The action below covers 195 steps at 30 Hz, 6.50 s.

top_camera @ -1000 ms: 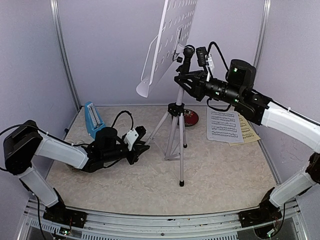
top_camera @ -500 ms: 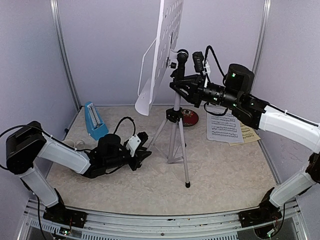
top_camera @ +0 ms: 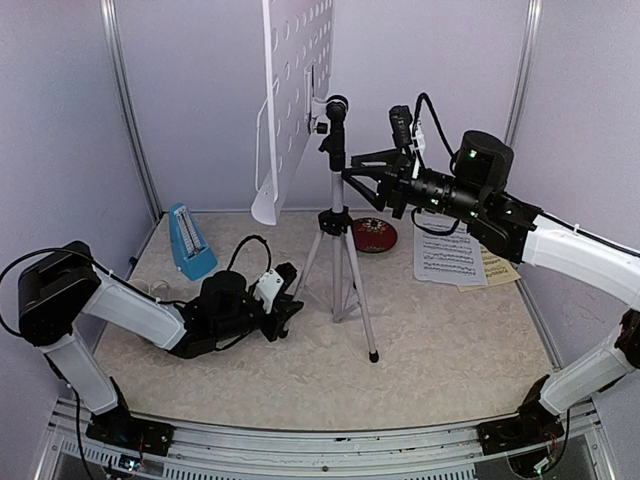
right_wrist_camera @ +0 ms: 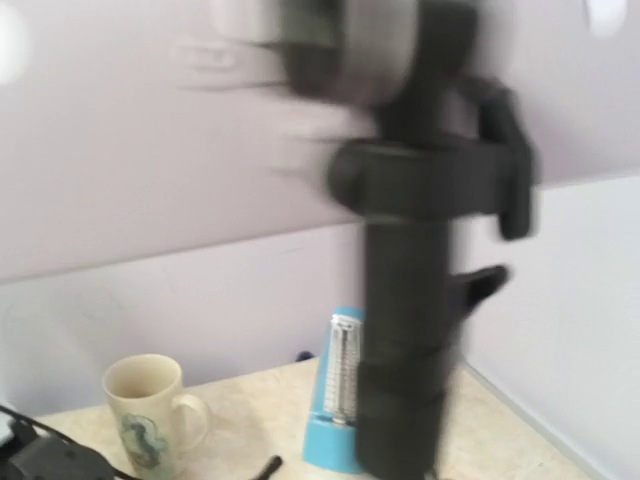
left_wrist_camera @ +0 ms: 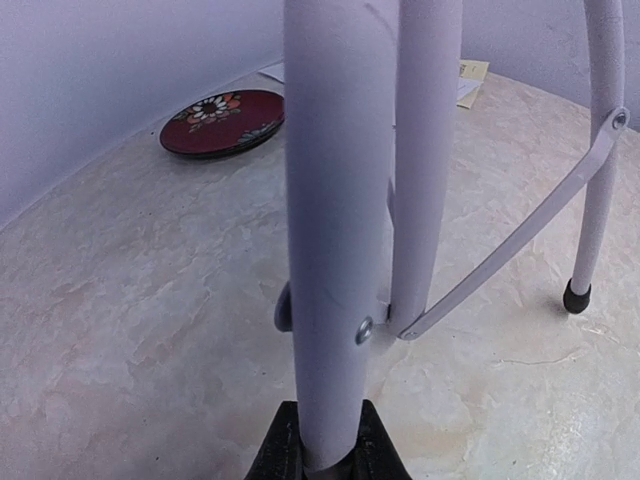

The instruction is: Set up the instrument practice props

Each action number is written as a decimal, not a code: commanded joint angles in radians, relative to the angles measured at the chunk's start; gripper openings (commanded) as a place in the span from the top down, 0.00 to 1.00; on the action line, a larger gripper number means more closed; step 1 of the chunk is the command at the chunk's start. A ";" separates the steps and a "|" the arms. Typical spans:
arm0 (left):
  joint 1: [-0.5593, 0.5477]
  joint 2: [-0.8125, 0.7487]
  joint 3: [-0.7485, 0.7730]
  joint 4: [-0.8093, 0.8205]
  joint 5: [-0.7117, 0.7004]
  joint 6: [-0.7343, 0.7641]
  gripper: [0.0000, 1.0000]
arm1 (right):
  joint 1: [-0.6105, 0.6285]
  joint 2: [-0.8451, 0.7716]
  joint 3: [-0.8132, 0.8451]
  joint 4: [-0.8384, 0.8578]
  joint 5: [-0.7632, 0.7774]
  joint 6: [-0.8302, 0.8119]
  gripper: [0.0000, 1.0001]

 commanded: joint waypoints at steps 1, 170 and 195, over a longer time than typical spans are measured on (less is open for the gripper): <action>0.017 0.063 -0.029 -0.223 -0.085 -0.095 1.00 | 0.017 -0.041 -0.020 0.037 -0.010 0.001 0.47; 0.357 0.329 0.601 -0.043 0.034 0.482 1.00 | -0.343 0.357 0.056 -0.323 -0.066 -0.665 1.00; 0.302 0.340 0.639 -0.158 -0.030 0.512 1.00 | -0.339 0.439 0.104 -0.156 -0.067 -0.593 0.52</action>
